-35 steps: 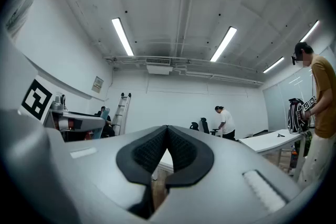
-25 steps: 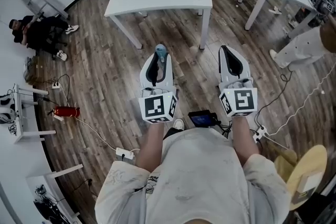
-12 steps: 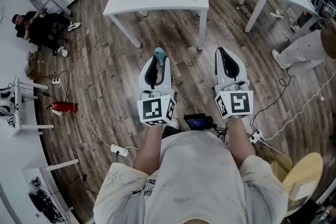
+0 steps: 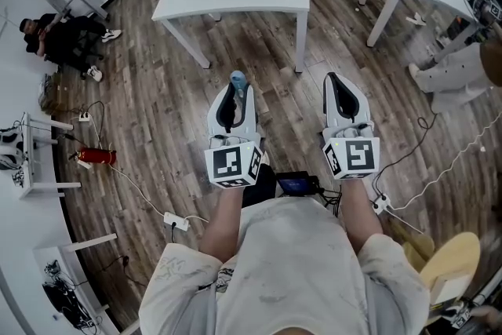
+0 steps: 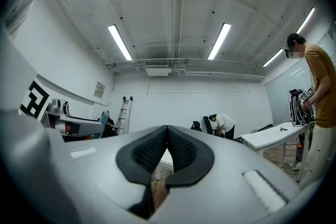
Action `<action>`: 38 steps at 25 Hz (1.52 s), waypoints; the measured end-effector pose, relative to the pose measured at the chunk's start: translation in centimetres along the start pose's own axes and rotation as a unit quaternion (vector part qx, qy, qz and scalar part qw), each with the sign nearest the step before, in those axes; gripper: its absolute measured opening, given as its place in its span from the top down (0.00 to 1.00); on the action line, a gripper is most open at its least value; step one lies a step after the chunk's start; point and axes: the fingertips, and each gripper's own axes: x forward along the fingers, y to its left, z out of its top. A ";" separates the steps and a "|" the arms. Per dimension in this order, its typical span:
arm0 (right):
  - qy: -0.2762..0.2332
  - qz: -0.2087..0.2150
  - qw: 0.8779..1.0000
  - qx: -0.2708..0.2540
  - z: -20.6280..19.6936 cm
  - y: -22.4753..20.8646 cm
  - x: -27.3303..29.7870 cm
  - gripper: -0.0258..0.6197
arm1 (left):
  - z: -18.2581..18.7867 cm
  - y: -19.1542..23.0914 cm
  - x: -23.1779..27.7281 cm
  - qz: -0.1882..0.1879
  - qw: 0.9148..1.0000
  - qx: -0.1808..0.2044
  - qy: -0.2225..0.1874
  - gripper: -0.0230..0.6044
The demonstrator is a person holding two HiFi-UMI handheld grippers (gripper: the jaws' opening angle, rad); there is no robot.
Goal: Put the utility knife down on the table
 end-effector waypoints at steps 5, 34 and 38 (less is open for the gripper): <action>0.001 -0.001 1.000 -0.009 -0.8 0.3 5.5 0.95 | -0.3 3.4 4.4 -0.006 1.000 -0.005 -0.002 0.73; 0.004 -0.016 0.999 -0.029 -4.3 21.0 77.8 0.95 | 4.9 63.0 49.5 -0.020 0.999 -0.032 -0.016 0.73; 0.006 -0.018 0.999 -0.034 -5.8 25.0 88.2 0.95 | 5.0 72.5 55.5 -0.022 0.999 -0.035 -0.020 0.73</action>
